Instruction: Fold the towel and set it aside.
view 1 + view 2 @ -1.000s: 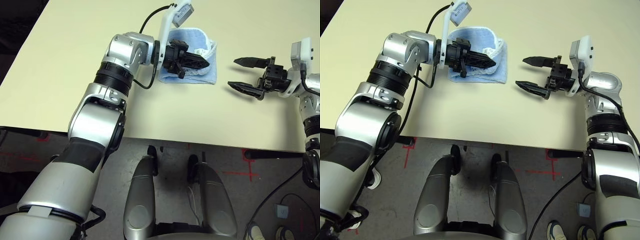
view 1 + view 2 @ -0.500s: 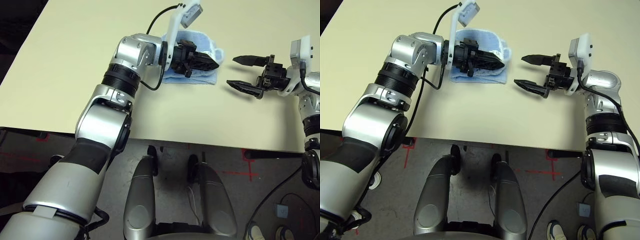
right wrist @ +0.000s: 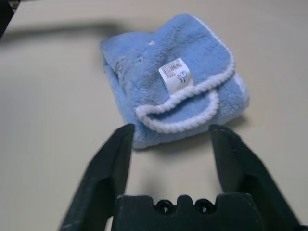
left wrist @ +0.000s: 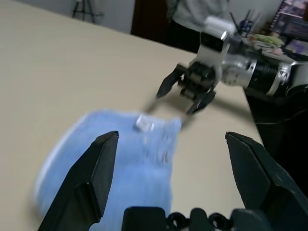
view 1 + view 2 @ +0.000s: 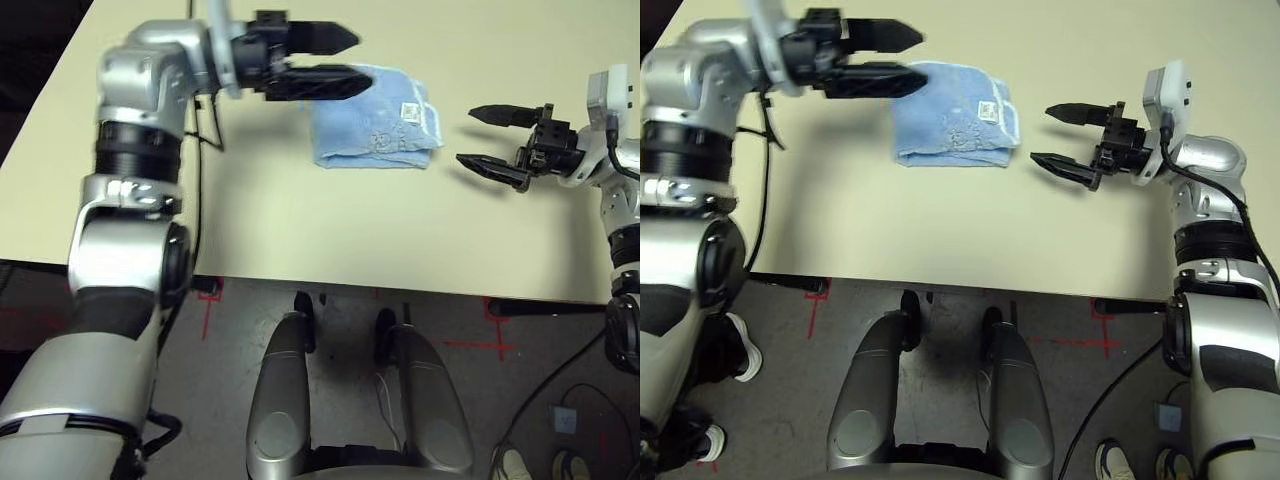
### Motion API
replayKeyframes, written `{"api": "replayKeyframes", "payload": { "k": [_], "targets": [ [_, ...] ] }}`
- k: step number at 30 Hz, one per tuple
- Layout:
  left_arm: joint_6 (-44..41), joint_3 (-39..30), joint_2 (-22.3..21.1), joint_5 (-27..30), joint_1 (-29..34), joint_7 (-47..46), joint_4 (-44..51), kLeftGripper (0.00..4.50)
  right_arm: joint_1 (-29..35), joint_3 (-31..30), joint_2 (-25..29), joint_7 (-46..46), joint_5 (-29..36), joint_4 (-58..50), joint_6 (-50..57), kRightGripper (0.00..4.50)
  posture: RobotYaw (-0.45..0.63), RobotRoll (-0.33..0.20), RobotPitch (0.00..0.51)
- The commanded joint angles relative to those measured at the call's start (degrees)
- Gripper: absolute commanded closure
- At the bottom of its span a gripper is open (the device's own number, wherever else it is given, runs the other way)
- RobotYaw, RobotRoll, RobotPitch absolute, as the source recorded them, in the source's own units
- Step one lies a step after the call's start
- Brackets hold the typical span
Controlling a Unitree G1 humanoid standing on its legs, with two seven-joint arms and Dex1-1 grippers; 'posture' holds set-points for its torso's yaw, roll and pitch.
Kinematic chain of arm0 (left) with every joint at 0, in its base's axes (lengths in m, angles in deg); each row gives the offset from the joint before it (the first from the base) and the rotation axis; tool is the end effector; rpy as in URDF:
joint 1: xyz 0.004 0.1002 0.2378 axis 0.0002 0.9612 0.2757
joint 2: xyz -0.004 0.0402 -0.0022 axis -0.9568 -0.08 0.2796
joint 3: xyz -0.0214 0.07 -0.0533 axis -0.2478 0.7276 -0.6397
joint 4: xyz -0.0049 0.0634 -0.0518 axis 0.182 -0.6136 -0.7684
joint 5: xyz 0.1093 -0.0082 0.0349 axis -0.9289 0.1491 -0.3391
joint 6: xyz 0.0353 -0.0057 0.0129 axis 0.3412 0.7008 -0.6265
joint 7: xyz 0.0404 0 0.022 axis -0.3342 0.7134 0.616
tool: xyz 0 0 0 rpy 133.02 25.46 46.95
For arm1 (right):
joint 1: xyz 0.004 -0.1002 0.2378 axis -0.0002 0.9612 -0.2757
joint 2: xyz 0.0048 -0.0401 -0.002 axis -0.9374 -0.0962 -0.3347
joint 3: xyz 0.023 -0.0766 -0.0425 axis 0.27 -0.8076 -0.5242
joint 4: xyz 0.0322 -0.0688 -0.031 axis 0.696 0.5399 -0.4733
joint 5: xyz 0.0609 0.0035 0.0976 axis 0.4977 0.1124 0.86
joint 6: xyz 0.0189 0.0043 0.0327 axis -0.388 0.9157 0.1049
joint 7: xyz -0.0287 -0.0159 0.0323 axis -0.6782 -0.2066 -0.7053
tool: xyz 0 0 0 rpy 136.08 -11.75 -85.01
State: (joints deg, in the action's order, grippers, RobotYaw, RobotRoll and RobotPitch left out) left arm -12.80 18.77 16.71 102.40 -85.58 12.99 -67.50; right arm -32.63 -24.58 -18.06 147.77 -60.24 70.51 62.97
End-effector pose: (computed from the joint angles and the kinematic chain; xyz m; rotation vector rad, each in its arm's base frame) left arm 0.3467 0.2047 0.3092 0.2281 -0.1068 -1.4038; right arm 0.3294 -0.2922 0.2318 -0.3971 -0.2965 1.1124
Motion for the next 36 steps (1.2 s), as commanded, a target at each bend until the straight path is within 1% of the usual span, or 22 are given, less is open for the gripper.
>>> {"api": "replayKeyframes", "payload": {
  "k": [1, 3, 6, 14, 17, 18, 19, 20, 23, 26, 27, 29, 32, 36],
  "targets": [
    [8.6, 0.3, -0.7, -0.9, 3.0, 1.2, 1.3, 0.00, -0.3, 0.2, -0.3, 0.7, 0.1, 1.2, -0.1, 2.47, 0.08, 0.000, 0.367],
    [14.7, 0.2, -0.3, -1.8, 4.2, 0.7, -0.7, 0.00, -0.9, 0.0, -0.7, 0.8, -0.2, 1.9, -0.3, 3.24, 0.08, 0.000, 0.368],
    [19.5, 0.6, -0.1, -2.6, 4.3, 1.0, -3.1, 0.00, -1.4, 0.1, -0.8, 1.0, -0.4, 2.7, -0.5, 4.45, 0.08, 0.000, 0.371],
    [29.0, 1.5, 0.0, -4.8, 2.9, 2.7, -10.3, 0.00, -1.9, 0.2, -0.5, 1.5, -0.5, 3.8, -0.9, 4.45, 0.07, 0.000, 0.370],
    [31.6, 1.8, 0.1, -5.4, 2.5, 3.4, -12.5, 0.56, -1.9, 0.3, -0.5, 1.6, -0.5, 3.8, -1.0, 4.50, 0.07, 0.000, 0.370],
    [32.2, 1.9, 0.1, -5.5, 2.3, 3.6, -13.1, 0.89, -1.9, 0.3, -0.5, 1.6, -0.5, 3.8, -1.0, 4.50, 0.07, 0.000, 0.370],
    [33.0, 2.0, 0.1, -5.7, 2.1, 3.8, -13.7, 1.33, -2.0, 0.3, -0.5, 1.6, -0.5, 3.9, -1.0, 4.50, 0.07, 0.000, 0.371],
    [33.7, 2.1, 0.1, -5.9, 2.0, 4.0, -14.2, 1.64, -2.0, 0.3, -0.5, 1.6, -0.5, 3.9, -1.0, 4.50, 0.07, 0.000, 0.371],
    [35.2, 2.3, 0.1, -6.5, 1.3, 4.4, -15.8, 2.86, -2.2, 0.3, -0.6, 1.6, -0.4, 3.8, -1.0, 4.50, 0.07, 0.000, 0.371],
    [34.9, 1.9, 0.3, -6.2, 0.2, 4.3, -16.9, 3.99, -2.8, 0.7, -1.0, 1.2, 0.2, 3.5, -0.2, 4.50, 0.07, 0.000, 0.372],
    [34.5, 1.5, 0.6, -5.9, -0.5, 3.9, -17.4, 4.42, -3.3, 1.0, -1.3, 0.7, 0.5, 3.5, 0.3, 4.50, 0.07, 0.000, 0.372],
    [33.7, 1.0, 1.1, -5.5, -1.7, 3.0, -18.2, 4.47, -4.3, 1.6, -2.1, -0.4, 1.2, 3.8, 1.3, 4.50, 0.07, 0.000, 0.373],
    [31.9, 0.1, 3.0, -4.9, -3.8, 0.7, -19.4, 4.47, -7.0, 2.6, -4.8, -3.0, 1.9, 5.4, 2.3, 4.50, 0.07, 0.000, 0.371],
    [32.5, 0.0, 6.1, -6.1, -6.2, -2.3, -22.2, 4.47, -10.0, 2.1, -8.7, -5.8, 1.3, 8.1, 1.9, 4.50, 0.08, 0.000, 0.370]
  ]
}}
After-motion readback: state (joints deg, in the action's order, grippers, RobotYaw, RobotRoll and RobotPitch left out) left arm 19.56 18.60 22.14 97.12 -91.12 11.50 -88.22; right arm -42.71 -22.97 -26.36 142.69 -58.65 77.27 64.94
